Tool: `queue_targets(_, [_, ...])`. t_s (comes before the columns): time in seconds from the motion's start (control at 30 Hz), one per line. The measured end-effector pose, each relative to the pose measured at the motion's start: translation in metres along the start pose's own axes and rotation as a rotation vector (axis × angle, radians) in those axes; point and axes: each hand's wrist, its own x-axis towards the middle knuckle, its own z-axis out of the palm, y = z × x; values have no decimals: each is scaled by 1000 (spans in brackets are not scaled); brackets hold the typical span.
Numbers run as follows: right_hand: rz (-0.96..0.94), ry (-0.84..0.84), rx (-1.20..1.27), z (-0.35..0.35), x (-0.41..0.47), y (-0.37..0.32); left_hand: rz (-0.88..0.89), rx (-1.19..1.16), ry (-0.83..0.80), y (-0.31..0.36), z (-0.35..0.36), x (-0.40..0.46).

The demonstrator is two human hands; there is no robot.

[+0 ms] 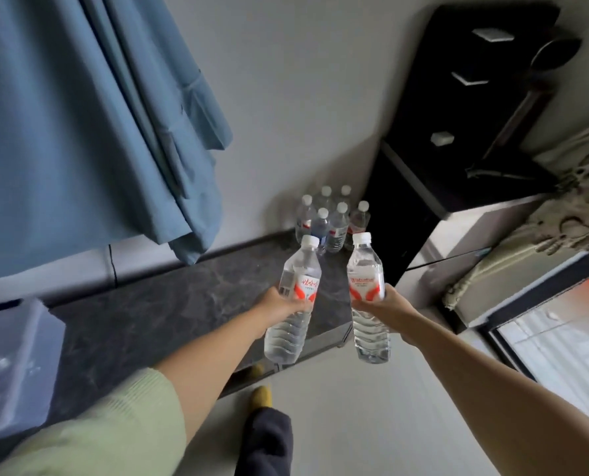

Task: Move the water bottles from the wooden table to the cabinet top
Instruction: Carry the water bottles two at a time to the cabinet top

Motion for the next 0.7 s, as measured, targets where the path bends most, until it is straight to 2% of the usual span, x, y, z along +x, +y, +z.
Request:
queue_targets(0.33, [217, 210, 141, 42, 143, -37, 29, 61, -57, 43, -71, 154])
queue_targets(0.57, [267, 328, 232, 90, 209, -26, -12, -48, -61, 17, -78, 236])
queue_targets(0.7, [272, 384, 242, 107, 255, -1, -46, -109, 30, -8, -66, 285])
